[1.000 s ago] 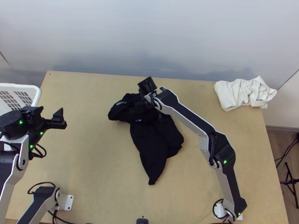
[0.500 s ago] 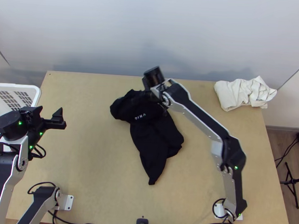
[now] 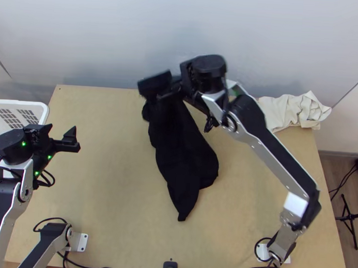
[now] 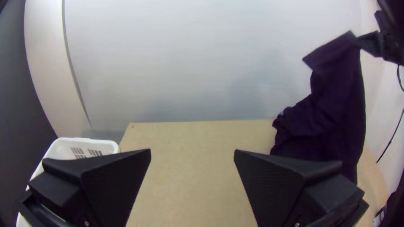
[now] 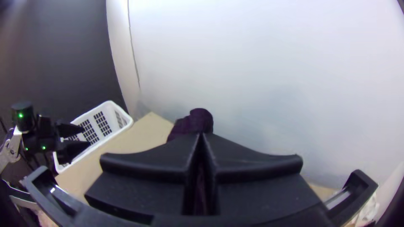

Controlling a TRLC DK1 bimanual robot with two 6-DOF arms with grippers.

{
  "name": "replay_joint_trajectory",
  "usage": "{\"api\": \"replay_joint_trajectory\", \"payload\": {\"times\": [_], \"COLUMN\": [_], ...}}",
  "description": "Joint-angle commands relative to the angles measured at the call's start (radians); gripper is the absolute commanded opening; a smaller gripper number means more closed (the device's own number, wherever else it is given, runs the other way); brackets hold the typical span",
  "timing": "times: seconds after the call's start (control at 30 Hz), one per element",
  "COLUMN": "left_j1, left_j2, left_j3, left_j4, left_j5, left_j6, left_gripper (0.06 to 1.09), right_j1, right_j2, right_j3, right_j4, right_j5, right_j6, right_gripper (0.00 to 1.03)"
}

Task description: Fold the t-shirt

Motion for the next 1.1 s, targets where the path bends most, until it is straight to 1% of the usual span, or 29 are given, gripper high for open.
{"api": "replay_joint_trajectory", "payload": {"times": [0.0,0.13,0.23,0.37,0.47,0.57,0.67,0.87,1.07], "left_j1": [-0.008,-0.016,-0.015,-0.016,-0.036,-0.142,-0.254,-0.562,-0.760], "left_j2": [0.032,0.032,0.029,0.023,0.023,0.023,0.044,0.129,0.256], "left_j3": [0.030,0.030,0.030,0.030,0.044,0.090,0.135,0.188,0.172], "left_j4": [-0.017,-0.023,-0.028,-0.038,-0.052,-0.106,-0.124,-0.135,-0.132], "left_j5": [0.001,0.001,0.001,0.001,0.001,0.001,0.001,0.007,0.021], "left_j6": [-0.017,-0.028,-0.029,-0.029,-0.029,-0.046,-0.112,-0.294,-0.302], "left_gripper": [1.02,1.02,1.02,1.02,1.02,1.02,1.02,1.02,1.02], "right_j1": [0.124,0.136,0.129,0.098,0.071,0.058,0.057,0.057,0.057], "right_j2": [-0.099,-0.133,-0.173,-0.214,-0.230,-0.231,-0.222,-0.201,-0.199], "right_j3": [0.043,-0.008,-0.086,-0.169,-0.186,-0.180,-0.175,-0.177,-0.172], "right_j4": [0.155,0.179,0.179,0.178,0.181,0.256,0.333,0.334,0.334], "right_j5": [0.199,0.272,0.291,0.294,0.298,0.335,0.366,0.370,0.372], "right_j6": [-0.170,-0.166,-0.165,-0.142,-0.125,-0.130,-0.165,-0.163,-0.163], "right_gripper": [0.03,0.03,0.03,0.03,0.03,0.03,0.03,0.03,0.03]}}
